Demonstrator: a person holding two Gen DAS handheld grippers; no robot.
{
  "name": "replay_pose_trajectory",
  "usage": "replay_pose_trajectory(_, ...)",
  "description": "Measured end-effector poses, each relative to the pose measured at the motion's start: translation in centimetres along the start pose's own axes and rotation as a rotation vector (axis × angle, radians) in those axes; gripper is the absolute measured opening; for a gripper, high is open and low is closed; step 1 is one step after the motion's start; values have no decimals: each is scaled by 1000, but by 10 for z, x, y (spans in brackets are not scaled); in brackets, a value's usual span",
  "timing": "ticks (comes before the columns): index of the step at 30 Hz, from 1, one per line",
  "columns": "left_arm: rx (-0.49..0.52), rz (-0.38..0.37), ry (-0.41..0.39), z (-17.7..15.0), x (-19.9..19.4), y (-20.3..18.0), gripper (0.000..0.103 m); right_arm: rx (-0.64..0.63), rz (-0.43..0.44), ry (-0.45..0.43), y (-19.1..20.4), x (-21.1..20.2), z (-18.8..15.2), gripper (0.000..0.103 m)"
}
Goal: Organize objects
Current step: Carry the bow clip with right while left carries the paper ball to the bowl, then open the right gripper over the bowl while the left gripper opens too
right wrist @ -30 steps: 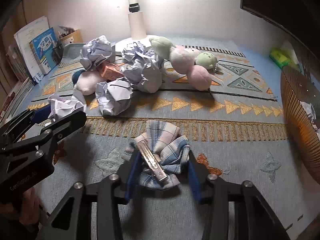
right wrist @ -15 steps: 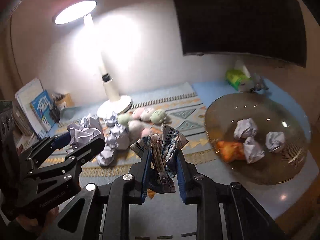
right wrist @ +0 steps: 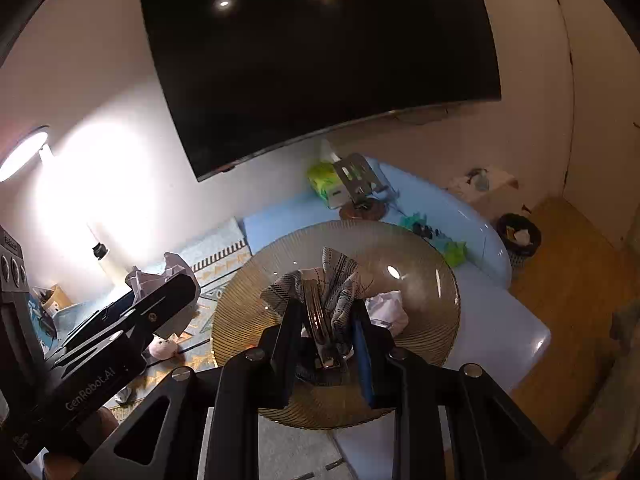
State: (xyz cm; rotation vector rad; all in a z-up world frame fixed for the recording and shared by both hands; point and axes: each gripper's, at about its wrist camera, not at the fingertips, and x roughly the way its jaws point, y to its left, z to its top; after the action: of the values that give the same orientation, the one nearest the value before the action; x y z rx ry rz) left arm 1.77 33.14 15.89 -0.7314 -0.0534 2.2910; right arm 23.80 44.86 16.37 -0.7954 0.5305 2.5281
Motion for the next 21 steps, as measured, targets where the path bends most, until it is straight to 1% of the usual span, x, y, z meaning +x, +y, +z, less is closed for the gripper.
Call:
replay_pose_trajectory(1,-3,-6,9,0,7,-2,58,23,0,13,-6,5,0,25)
replay_pose_trajectory(3,1,-12,19,-2,18,-6,58,65,21,35,-20,12,0,31)
replay_pose_trajectory(4,1,-13,14,-5,22,-8,63,80,16,52,-24,17,-1,43)
replay_pose_trajectory(5,-6,-20,16,-7,26,-8,69,91,6,56,-28,19,-2,47)
replay_pose_trajectory(6,-17,-26,27,-8,31,-7,80,97,-3,53,-30,20,-3,47)
replay_pose_trajectory(7,-30,-35,39,-10,35,-6,83,103,-10,56,-33,20,-4,47)
replay_pose_trajectory(10,-31,-32,74,-14,42,-2,83,131,25,69,-35,20,-10,47)
replay_pose_trajectory(12,-40,-42,88,-18,41,2,83,119,43,73,-29,18,-14,47)
replay_pose_trajectory(15,-45,-29,83,-25,28,11,83,66,61,73,-6,17,-20,47)
replay_pose_trajectory(18,-42,-9,78,-31,12,21,83,17,101,71,22,11,-25,47)
replay_pose_trajectory(21,-62,24,48,-35,-13,38,83,-38,160,70,53,4,-30,47)
